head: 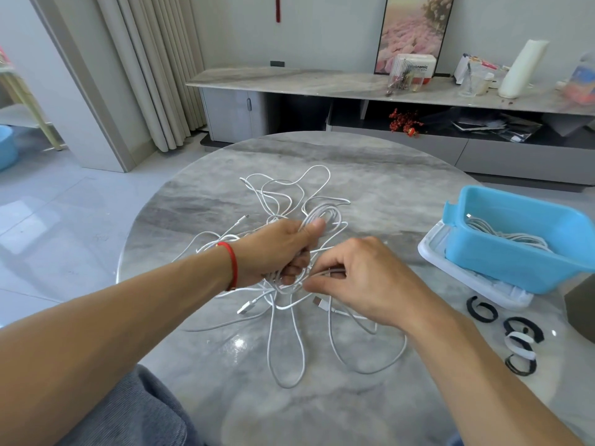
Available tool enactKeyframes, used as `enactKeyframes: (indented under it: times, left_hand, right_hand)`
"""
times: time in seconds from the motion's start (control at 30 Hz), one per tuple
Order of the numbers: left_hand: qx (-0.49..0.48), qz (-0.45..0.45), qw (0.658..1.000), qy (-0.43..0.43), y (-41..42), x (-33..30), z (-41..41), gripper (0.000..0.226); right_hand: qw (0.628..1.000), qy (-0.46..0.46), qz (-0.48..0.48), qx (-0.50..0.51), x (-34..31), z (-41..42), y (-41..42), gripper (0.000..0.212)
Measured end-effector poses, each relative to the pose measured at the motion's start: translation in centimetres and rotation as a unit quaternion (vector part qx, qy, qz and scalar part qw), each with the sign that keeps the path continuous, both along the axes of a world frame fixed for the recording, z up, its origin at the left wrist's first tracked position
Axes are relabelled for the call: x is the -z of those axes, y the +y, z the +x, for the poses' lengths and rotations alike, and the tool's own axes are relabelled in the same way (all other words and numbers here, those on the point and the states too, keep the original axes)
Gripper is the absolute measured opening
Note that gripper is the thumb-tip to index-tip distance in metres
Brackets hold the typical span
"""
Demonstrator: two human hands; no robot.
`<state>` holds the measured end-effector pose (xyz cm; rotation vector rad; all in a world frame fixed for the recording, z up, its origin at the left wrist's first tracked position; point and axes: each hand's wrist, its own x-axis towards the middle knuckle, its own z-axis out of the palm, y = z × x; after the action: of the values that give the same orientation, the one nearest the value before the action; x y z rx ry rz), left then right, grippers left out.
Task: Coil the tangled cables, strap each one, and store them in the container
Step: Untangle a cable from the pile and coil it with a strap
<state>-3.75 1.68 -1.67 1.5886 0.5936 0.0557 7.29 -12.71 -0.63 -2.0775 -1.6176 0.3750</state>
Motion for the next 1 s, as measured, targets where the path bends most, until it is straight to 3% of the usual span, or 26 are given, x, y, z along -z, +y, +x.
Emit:
enactKeyframes:
  times: [0.17, 0.33, 0.47, 0.6, 0.67, 0.73, 0.87, 1.0]
  left_hand:
    - [0.065, -0.074, 0.995, 0.001, -0.8, -0.2, -0.1, 0.053]
    - [0.073, -0.037, 0.997, 0.011, -1.0, -0.7, 0.2, 0.049]
    - [0.055, 0.009, 0.997, 0.054, -0.3, -0.7, 0.0, 0.047]
    - [0.079, -0.005, 0.996, 0.049, -0.2, -0.4, -0.4, 0.045]
    - [0.08, -0.009, 0.996, 0.048, -0.3, -0.3, -0.2, 0.044]
    - [0.073, -0.014, 0.996, 0.043, -0.4, -0.2, 0.0, 0.043]
    - [0.093, -0.011, 0.995, 0.025, -0.6, 0.0, -0.2, 0.04]
    - [0.106, 0.061, 0.992, 0.026, -1.1, 0.5, -0.2, 0.054]
  right_hand:
    - [0.999, -0.011, -0.009, 0.039, 0.0, 0.5, -0.1, 0.011]
    - [0.995, 0.045, 0.022, 0.084, 0.2, 1.1, 0.0, 0.03]
    - [0.986, 0.153, -0.021, 0.068, -0.7, 2.8, -0.7, 0.013]
    - [0.991, 0.081, -0.012, 0.101, -0.8, 3.6, -1.3, 0.008]
    - [0.987, 0.099, 0.003, 0.128, -0.7, 3.5, -1.1, 0.007]
    - [0.971, 0.176, 0.025, 0.16, -0.5, 3.2, -0.9, 0.009]
    - [0.895, 0.382, 0.086, 0.215, -0.4, 2.0, -0.5, 0.006]
    - [0.841, 0.48, 0.116, 0.222, -0.6, 2.0, -0.4, 0.011]
